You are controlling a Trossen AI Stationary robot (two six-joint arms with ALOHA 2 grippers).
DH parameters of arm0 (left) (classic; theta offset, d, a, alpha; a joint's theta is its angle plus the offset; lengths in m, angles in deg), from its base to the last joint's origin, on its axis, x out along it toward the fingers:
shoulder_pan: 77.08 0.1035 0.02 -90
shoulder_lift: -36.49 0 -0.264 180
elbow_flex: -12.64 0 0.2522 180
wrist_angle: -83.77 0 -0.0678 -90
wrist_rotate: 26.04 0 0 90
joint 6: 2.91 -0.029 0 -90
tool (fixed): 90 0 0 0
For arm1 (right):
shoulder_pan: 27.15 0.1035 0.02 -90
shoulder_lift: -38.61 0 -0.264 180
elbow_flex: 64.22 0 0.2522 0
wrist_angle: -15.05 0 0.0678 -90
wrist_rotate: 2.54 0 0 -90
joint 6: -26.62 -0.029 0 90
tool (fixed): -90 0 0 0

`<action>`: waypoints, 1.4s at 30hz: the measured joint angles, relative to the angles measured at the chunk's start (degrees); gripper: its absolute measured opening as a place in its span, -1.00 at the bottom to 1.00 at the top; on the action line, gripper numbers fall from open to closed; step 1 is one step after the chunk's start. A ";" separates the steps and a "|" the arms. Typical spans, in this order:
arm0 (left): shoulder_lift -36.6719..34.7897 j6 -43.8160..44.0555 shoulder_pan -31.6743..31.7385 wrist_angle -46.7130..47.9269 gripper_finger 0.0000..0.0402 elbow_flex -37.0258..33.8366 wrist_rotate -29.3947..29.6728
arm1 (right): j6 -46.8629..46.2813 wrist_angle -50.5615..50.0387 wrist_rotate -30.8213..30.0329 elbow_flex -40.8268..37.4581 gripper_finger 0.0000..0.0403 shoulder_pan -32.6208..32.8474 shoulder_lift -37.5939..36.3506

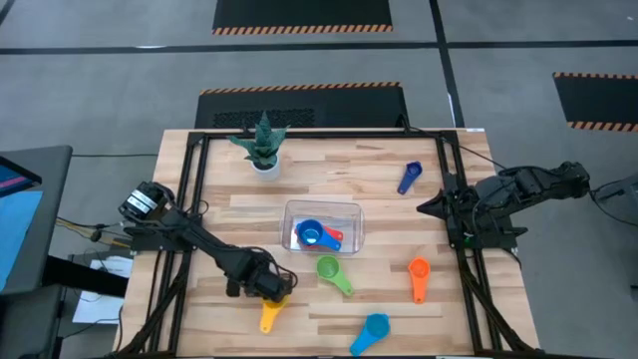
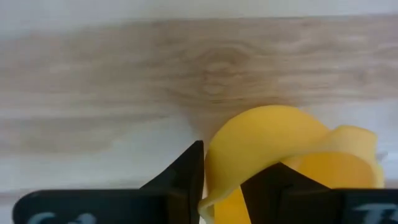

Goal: Nest measuring cups in basket
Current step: Stack the yellow measuring cup into the blue measuring cup

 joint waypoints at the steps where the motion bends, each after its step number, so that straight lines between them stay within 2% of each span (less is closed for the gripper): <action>1: 0.00 1.03 -0.21 -0.59 -0.61 0.00 1.02 | 0.00 -0.01 0.00 0.00 -0.81 0.00 0.00; 4: -0.52 -0.71 -0.76 -3.47 -0.61 0.00 5.90 | 0.09 -0.43 0.02 0.00 -0.81 0.00 0.02; 7: -1.42 -5.58 -1.05 -3.53 -0.61 1.98 7.69 | 0.07 -2.52 0.13 0.00 -0.80 0.00 0.02; 13: -1.67 -14.20 -1.43 8.24 -0.61 8.99 8.55 | 0.02 -4.31 0.13 0.00 -0.80 0.00 0.00; 15: -1.67 -21.56 -1.47 12.43 -0.61 11.20 10.89 | 0.02 -4.33 0.13 0.00 -0.80 0.00 0.02; 17: -1.66 -33.38 -1.45 13.56 -0.61 12.68 15.36 | 0.02 -4.32 0.13 0.00 -0.80 0.00 0.00; 21: -1.68 -60.63 -1.03 8.08 -0.61 14.03 20.96 | 0.02 -4.31 0.11 0.00 -0.80 0.00 0.00; 24: -1.68 -76.68 -0.55 2.86 -0.61 14.03 20.95 | -0.02 -4.31 0.11 0.00 -0.80 0.00 0.00; 28: -1.66 -93.83 -0.51 2.64 -0.61 13.72 18.47 | -0.94 -4.25 1.17 0.00 -0.80 0.00 0.00; 32: -1.17 -104.63 -0.51 2.43 -0.62 12.85 17.37 | -4.81 -4.27 1.54 0.00 -0.80 0.02 0.00; 37: 0.04 -118.53 -0.15 1.47 -0.69 12.81 16.94 | -4.98 -4.27 1.73 0.00 -0.80 0.02 0.00; 42: 1.28 -124.91 0.30 2.73 -0.75 12.65 14.92 | -6.02 -4.19 2.01 0.00 -0.80 0.02 0.02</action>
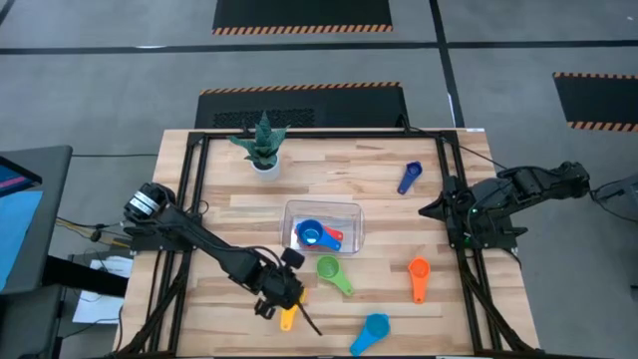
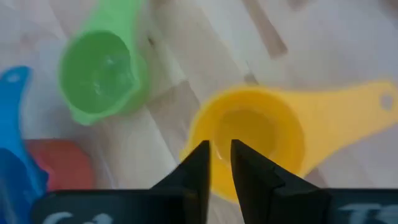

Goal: Nest measuring cups in basket
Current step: Stack the yellow measuring cup into the blue measuring cup

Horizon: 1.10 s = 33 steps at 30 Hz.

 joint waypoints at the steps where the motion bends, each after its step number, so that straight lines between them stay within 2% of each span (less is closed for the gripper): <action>1: 0.50 -0.93 0.00 0.45 -0.77 -0.04 -1.01 | 0.01 0.01 0.00 0.00 -0.80 0.00 -0.02; 7: 4.49 -4.15 0.00 -2.82 -0.84 0.40 -3.44 | -0.08 -0.15 0.74 0.02 -0.80 0.00 -0.06; 15: 8.28 -9.05 0.48 -2.83 -0.94 0.44 0.10 | -0.12 -0.23 1.02 0.02 -0.80 0.00 -0.02; 18: 8.22 -6.07 0.42 -0.68 -0.99 0.44 -0.14 | -0.10 -0.27 1.06 0.02 -0.80 0.00 -0.07; 20: 8.15 0.78 0.37 1.01 -0.99 0.44 -0.28 | -0.08 -0.27 1.35 0.02 -0.80 0.00 0.00; 33: 7.79 64.57 -0.75 4.18 -1.00 0.61 -9.33 | 0.02 -0.32 2.73 0.02 -0.80 0.00 -0.04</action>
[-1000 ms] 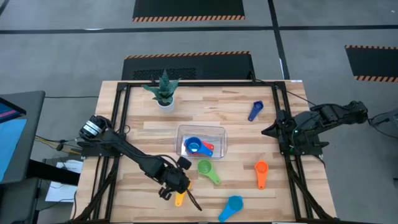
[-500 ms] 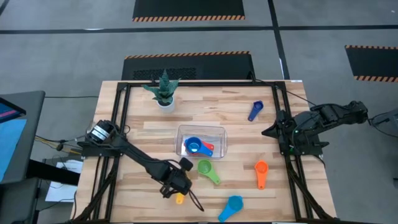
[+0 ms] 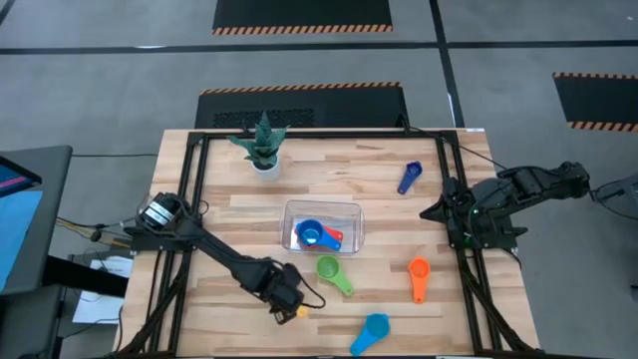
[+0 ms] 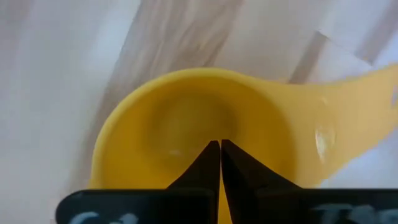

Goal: Nest measuring cups in basket
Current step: Stack the yellow measuring cup into the blue measuring cup

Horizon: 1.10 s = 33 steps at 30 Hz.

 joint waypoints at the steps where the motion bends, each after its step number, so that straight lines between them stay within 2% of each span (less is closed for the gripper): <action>1: 0.00 4.04 -0.28 0.21 -1.00 0.00 -0.56 | 0.01 0.00 0.00 0.00 -0.80 0.00 0.00; 5: 0.00 14.86 -1.53 0.37 -1.00 0.00 0.13 | 0.06 0.00 0.02 0.00 -0.80 0.00 0.00; 9: -1.14 17.09 -1.78 0.88 -1.00 0.99 1.02 | 0.21 -0.01 0.01 0.00 -0.80 0.00 0.00; 17: -2.34 7.76 -1.83 12.04 -1.00 12.50 7.90 | 0.47 -0.09 0.02 0.00 -0.80 0.00 0.00; 22: -2.34 3.47 -1.83 12.73 -0.98 14.87 9.41 | 0.49 -0.07 0.02 0.00 -0.80 0.00 0.02; 28: -2.23 3.32 -1.27 13.57 -0.74 14.88 8.38 | 0.61 -0.07 0.02 0.00 -0.80 0.00 0.00; 33: -2.21 3.86 -1.17 24.52 -0.48 14.42 8.58 | 0.63 -0.12 0.02 0.00 -0.80 0.00 0.00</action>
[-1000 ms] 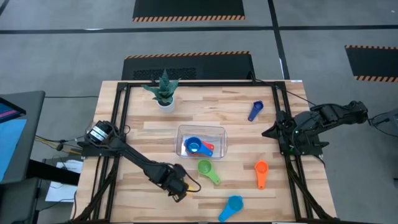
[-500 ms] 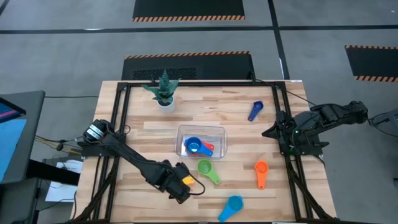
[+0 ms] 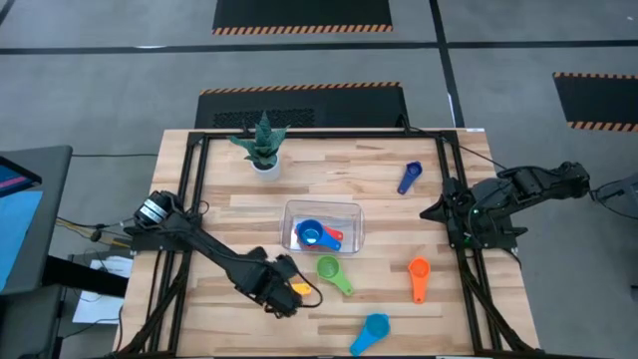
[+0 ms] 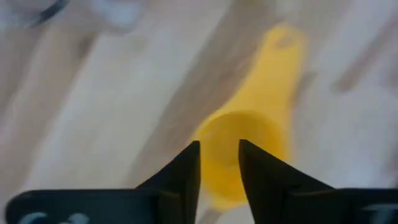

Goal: Nest measuring cups in basket
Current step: Stack the yellow measuring cup into the blue measuring cup

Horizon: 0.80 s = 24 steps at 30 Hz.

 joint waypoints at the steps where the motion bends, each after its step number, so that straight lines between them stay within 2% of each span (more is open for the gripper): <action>1: -0.02 0.34 -0.02 0.86 -0.43 -0.59 -0.15 | 0.00 -0.04 0.00 0.00 -0.80 0.00 0.00; 6: 0.43 -2.04 -0.33 -0.59 -0.22 -3.21 -3.34 | 0.00 -0.09 -0.01 0.00 -0.80 0.00 0.00; 10: 0.71 -2.94 -0.24 -1.34 -0.14 -5.74 -2.95 | -0.01 -0.13 0.00 0.00 -0.80 0.00 0.00; 14: 0.70 -3.22 0.13 -2.55 -0.11 -9.39 -2.86 | -0.05 -0.25 0.00 0.00 -0.80 0.00 0.00; 20: 0.70 -4.87 0.48 -14.53 -0.11 -14.97 -6.37 | -0.11 -0.29 -0.02 0.00 -0.80 0.00 0.02; 24: 0.70 -5.66 1.20 -18.48 -0.11 -17.13 -5.90 | -0.11 -0.29 -0.04 0.00 -0.80 0.00 0.02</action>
